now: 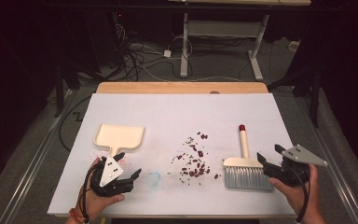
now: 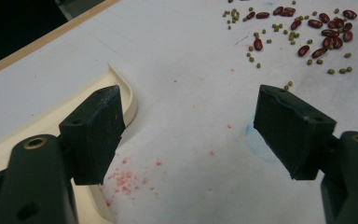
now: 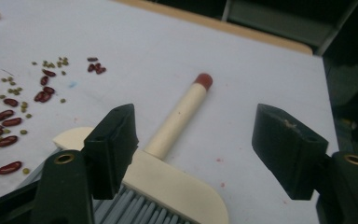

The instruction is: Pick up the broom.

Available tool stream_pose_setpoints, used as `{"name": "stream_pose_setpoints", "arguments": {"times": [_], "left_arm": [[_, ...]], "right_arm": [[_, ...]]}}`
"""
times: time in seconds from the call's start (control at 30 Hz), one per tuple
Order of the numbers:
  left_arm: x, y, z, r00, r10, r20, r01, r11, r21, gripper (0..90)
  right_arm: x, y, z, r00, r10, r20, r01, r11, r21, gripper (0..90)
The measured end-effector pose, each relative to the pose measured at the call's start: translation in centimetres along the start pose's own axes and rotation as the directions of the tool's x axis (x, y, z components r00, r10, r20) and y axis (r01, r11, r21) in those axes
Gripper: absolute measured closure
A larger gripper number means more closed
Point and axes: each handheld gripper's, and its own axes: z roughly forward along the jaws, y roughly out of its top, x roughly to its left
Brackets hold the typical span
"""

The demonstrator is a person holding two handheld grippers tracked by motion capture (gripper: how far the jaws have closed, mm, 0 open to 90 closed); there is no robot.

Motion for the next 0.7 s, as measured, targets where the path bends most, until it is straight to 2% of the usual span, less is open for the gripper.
{"name": "stream_pose_setpoints", "arguments": {"times": [0.03,0.07,0.1,0.17,0.23,0.33,0.4,0.5,0.53,0.57,0.63,0.67,0.7], "left_arm": [[0.0,0.0,0.0,1.0,0.001,0.004,-0.001,1.0,0.0,23.5],[0.0,0.0,0.0,1.0,0.001,0.004,-0.001,1.0,0.0,23.5],[-0.1,0.0,0.0,1.0,-0.001,0.006,0.001,1.0,-0.001,23.5],[0.0,0.0,0.1,0.9999,-0.005,0.011,0.005,1.0,0.001,23.5],[0.0,0.0,0.2,0.9999,-0.01,0.011,0.01,0.9999,0.001,23.5],[0.0,0.0,0.2,0.9998,-0.012,0.015,0.012,0.9999,0.0,23.5],[0.0,0.0,0.1,0.9997,-0.008,0.024,0.007,1.0,0.007,23.6],[-0.3,0.0,0.0,0.9997,0.01,0.023,-0.01,0.9998,0.015,23.5],[-0.3,0.0,0.0,0.9997,0.01,0.023,-0.01,0.9998,0.015,23.6],[-0.4,-0.1,-0.1,0.9995,0.017,0.028,-0.017,0.9997,0.02,23.6],[-0.4,-0.1,0.0,0.9992,0.021,0.034,-0.022,0.9994,0.028,24.4],[-0.5,-0.2,0.1,0.999,0.025,0.037,-0.027,0.999,0.036,24.8],[-0.5,-0.2,0.1,0.999,0.025,0.037,-0.027,0.999,0.036,24.8]], "right_arm": [[-0.1,0.5,0.6,0.9995,0.024,-0.019,-0.024,0.999,0.044,33.0],[-0.1,0.5,0.6,0.9995,0.024,-0.019,-0.024,0.999,0.044,33.0],[-0.3,1.6,1.8,0.9981,0.051,-0.035,-0.047,0.994,0.103,34.2],[-0.3,2.7,3.2,0.9989,0.043,-0.018,-0.04,0.99,0.138,34.6],[-0.2,3.8,4.9,0.9984,0.051,-0.025,-0.046,0.983,0.175,34.6],[0.0,4.8,7.7,0.9975,0.053,-0.045,-0.04,0.966,0.256,35.8],[0.1,4.9,9.5,0.9944,0.084,-0.065,-0.059,0.946,0.318,35.9],[-0.1,4.7,11.9,0.9928,0.112,-0.042,-0.086,0.911,0.404,42.2],[-0.1,4.7,11.9,0.9928,0.112,-0.042,-0.086,0.911,0.404,42.2],[-0.3,4.4,13.1,0.991,0.13,-0.031,-0.103,0.889,0.447,46.8],[-0.4,3.9,14.1,0.9903,0.138,-0.017,-0.113,0.868,0.483,51.0],[-0.5,3.8,14.4,0.9901,0.139,-0.02,-0.112,0.866,0.488,53.8],[-0.5,3.8,14.5,0.9922,0.124,-0.014,-0.102,0.87,0.482,57.3]]}}
